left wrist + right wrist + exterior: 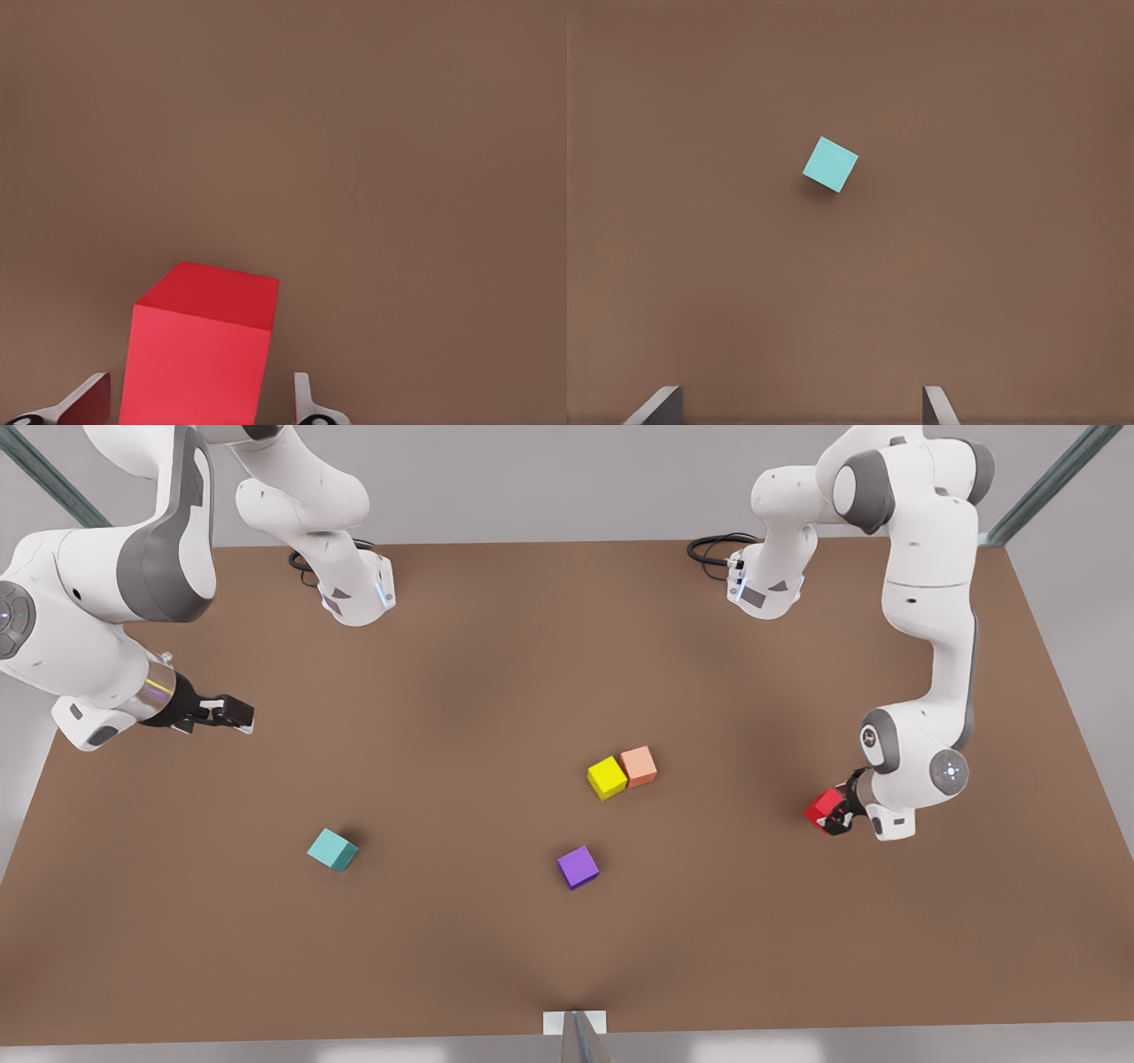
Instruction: Pick up red wooden cube and pass to hand red wooden cube and place in blue wooden cube
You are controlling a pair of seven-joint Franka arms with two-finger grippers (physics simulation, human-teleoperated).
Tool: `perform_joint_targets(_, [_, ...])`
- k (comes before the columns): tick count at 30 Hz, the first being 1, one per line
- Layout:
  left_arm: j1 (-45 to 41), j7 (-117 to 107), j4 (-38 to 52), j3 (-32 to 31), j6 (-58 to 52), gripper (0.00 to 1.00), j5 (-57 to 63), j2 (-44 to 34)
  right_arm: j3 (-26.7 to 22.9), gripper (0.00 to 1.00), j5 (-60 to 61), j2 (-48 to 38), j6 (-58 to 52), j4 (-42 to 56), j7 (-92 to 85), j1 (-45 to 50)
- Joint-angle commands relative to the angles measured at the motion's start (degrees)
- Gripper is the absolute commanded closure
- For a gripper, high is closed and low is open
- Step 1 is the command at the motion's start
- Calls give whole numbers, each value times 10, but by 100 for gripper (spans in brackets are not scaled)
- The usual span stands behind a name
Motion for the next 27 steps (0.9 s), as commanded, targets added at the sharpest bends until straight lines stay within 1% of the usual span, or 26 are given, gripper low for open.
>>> perform_joint_targets(1, [0,-25,0,0,23,0,1,5,0,0,0,-1,0,0,-8,0])
perform_joint_targets(3, [2,31,0,0,23,0,0,12,0,0,1,-1,0,0,-8,0])
perform_joint_targets(7, [3,42,0,0,25,0,0,16,1,0,2,-1,-1,-1,-8,0])
perform_joint_targets(12, [4,136,2,0,35,0,1,22,0,0,2,-1,-1,-1,-9,0])
perform_joint_targets(21, [4,136,3,0,59,0,1,43,1,0,2,-1,-2,-2,-9,0])
perform_joint_targets(23, [4,134,3,0,59,38,-1,42,1,0,2,-1,-2,-2,-9,0])
perform_joint_targets(24, [4,133,3,0,58,44,-1,42,0,0,2,-1,-3,-2,-9,0])
perform_joint_targets(25, [4,132,3,0,58,47,-1,41,0,0,2,-1,-2,-2,-9,0])
perform_joint_targets(26, [4,130,3,0,58,49,-2,41,0,0,2,-1,-2,-2,-9,0])
perform_joint_targets(27, [5,127,3,0,57,49,-3,37,1,0,3,-1,-2,-2,-8,0])
